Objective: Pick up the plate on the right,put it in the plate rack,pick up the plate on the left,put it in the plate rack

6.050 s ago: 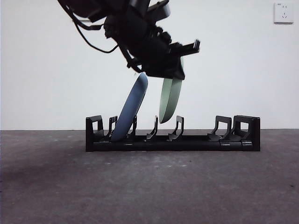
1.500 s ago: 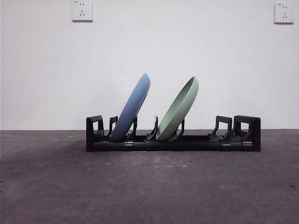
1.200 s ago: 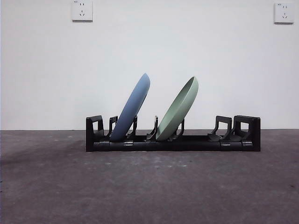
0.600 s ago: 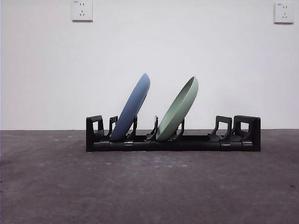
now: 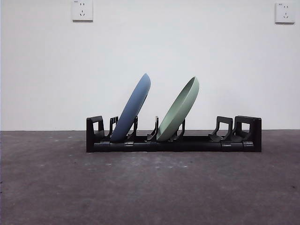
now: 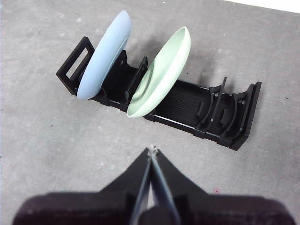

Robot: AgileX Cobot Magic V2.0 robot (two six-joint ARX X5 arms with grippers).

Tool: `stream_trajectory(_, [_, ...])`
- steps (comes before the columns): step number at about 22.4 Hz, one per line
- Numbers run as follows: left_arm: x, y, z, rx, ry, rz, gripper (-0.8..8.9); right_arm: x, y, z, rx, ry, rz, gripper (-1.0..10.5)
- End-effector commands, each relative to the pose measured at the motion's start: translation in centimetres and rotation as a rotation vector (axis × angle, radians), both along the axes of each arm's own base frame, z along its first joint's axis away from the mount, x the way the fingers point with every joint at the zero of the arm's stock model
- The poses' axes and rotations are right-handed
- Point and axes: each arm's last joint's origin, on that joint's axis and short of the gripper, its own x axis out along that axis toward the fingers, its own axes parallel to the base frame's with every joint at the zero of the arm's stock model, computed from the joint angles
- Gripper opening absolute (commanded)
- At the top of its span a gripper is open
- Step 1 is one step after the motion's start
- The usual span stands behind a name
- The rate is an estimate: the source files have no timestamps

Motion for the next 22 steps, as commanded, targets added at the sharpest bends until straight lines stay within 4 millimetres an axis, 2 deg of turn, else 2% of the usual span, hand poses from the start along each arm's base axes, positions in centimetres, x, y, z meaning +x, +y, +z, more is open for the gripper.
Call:
stream_trajectory(1, [0.1, 0.0, -0.3, -0.021, 0.01, 0.003, -0.04, 0.3, 0.1, -0.3, 0.0, 0.009, -0.008, 0.0])
stream_trajectory(12, [0.2, 0.0, -0.5, -0.023, 0.034, 0.004, -0.04, 0.3, 0.1, -0.3, -0.005, 0.007, -0.008, 0.0])
stream_trajectory(14, [0.2, 0.0, -0.5, -0.023, 0.037, 0.004, -0.04, 0.3, -0.1, -0.1, -0.066, -0.041, -0.021, 0.0])
stream_trajectory(17, [0.3, 0.0, -0.6, -0.024, 0.049, 0.004, -0.04, -0.9, -2.4, 1.5, -0.085, -0.154, -0.174, 0.0])
stream_trajectory(19, [0.3, 0.0, -0.7, -0.024, 0.053, 0.003, -0.04, -2.9, -3.8, 2.6, -0.031, -0.241, -0.195, 0.0])
stream_trajectory(21, [0.3, 0.0, -0.7, -0.024, 0.056, 0.004, -0.04, -5.2, -5.5, 2.7, 0.006, -0.344, -0.259, 0.0])
stream_trajectory(22, [0.3, 0.0, -0.7, -0.024, 0.058, 0.003, -0.04, -6.4, -6.4, 2.2, 0.013, -0.391, -0.304, 0.0])
